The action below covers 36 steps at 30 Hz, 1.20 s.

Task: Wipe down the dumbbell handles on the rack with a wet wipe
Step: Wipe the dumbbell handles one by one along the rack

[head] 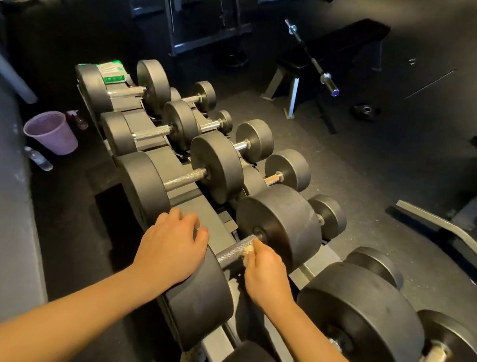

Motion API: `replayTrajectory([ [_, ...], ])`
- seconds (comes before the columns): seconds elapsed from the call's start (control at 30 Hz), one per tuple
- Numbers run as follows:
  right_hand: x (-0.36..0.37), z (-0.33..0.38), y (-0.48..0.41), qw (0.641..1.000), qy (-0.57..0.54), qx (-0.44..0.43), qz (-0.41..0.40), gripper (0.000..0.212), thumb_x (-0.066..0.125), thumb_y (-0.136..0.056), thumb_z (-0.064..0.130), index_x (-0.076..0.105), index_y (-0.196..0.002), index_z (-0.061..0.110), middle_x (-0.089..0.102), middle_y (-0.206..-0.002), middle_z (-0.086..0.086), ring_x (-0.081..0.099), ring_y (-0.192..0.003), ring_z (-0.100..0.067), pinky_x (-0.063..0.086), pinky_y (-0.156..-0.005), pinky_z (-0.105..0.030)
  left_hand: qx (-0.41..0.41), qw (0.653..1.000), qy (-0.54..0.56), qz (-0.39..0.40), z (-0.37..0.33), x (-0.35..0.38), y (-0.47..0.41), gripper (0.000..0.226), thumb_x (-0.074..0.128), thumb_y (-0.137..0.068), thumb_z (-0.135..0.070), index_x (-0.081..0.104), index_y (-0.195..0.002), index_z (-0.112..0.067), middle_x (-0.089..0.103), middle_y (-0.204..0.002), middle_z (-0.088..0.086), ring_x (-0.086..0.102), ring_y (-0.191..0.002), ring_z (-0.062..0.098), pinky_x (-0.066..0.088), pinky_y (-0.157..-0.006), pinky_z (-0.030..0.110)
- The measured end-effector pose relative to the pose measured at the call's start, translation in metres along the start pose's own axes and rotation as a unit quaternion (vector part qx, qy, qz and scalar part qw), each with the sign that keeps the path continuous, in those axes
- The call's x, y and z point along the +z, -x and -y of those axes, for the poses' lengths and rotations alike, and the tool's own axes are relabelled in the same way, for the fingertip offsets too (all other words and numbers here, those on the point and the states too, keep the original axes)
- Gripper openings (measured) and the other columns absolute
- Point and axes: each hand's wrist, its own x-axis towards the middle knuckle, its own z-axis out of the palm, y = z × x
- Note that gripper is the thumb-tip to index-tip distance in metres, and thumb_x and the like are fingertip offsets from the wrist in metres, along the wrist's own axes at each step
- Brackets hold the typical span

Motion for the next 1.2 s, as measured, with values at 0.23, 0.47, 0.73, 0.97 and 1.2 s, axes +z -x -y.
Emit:
replayTrajectory([
  [0.23, 0.004, 0.001, -0.013, 0.994, 0.102, 0.025, -0.038, 0.030, 0.043, -0.107, 0.041, 0.050, -0.125, 0.019, 0.071, -0.094, 0.000, 0.068, -0.080, -0.018, 0.058, -0.075, -0.037, 0.085, 0.954, -0.001, 0.288, -0.020, -0.002, -0.080, 0.025, 0.068, -0.090, -0.049, 0.069, -0.093, -0.024, 0.069, -0.093, -0.004, 0.064, -0.089, 0.016, 0.056, -0.082, 0.039],
  [0.47, 0.009, 0.021, -0.042, 0.962, 0.225, 0.100, -0.116, 0.031, 0.036, -0.110, 0.035, 0.057, -0.118, 0.014, 0.073, -0.095, -0.006, 0.071, -0.083, -0.026, 0.043, -0.066, -0.032, 0.060, 0.887, 0.086, 0.449, -0.043, 0.038, -0.126, 0.016, 0.076, -0.088, -0.024, 0.077, -0.095, -0.010, 0.076, -0.098, 0.012, 0.070, -0.082, 0.022, 0.062, -0.080, 0.040],
  [0.73, 0.023, 0.030, -0.026, 0.957, 0.009, 0.202, -0.209, 0.028, 0.048, -0.105, 0.026, 0.065, -0.087, 0.015, 0.068, -0.074, 0.002, 0.064, -0.065, -0.016, 0.053, -0.062, -0.035, 0.092, 0.916, 0.142, 0.365, -0.044, 0.062, -0.132, 0.019, 0.079, -0.086, -0.038, 0.081, -0.077, -0.020, 0.075, -0.075, -0.004, 0.071, -0.074, 0.015, 0.060, -0.074, 0.035],
  [0.97, 0.017, 0.030, -0.032, 0.830, -0.325, 0.420, -0.174, 0.040, 0.060, -0.102, 0.026, 0.067, -0.074, -0.001, 0.070, -0.060, -0.016, 0.065, -0.047, -0.024, 0.061, -0.055, -0.038, 0.140, 0.955, 0.073, 0.252, -0.051, 0.065, -0.126, 0.035, 0.069, -0.087, -0.021, 0.060, -0.053, -0.018, 0.057, -0.055, -0.004, 0.058, -0.058, 0.014, 0.039, -0.053, 0.027],
  [1.2, 0.019, 0.022, -0.036, 0.806, -0.386, 0.431, -0.128, 0.042, 0.048, -0.107, 0.027, 0.066, -0.079, 0.002, 0.068, -0.059, -0.013, 0.063, -0.048, -0.024, 0.057, -0.053, -0.037, 0.136, 0.960, 0.036, 0.243, -0.055, 0.060, -0.123, 0.028, 0.063, -0.086, -0.014, 0.059, -0.058, -0.014, 0.057, -0.059, 0.000, 0.059, -0.061, 0.020, 0.049, -0.055, 0.033],
])
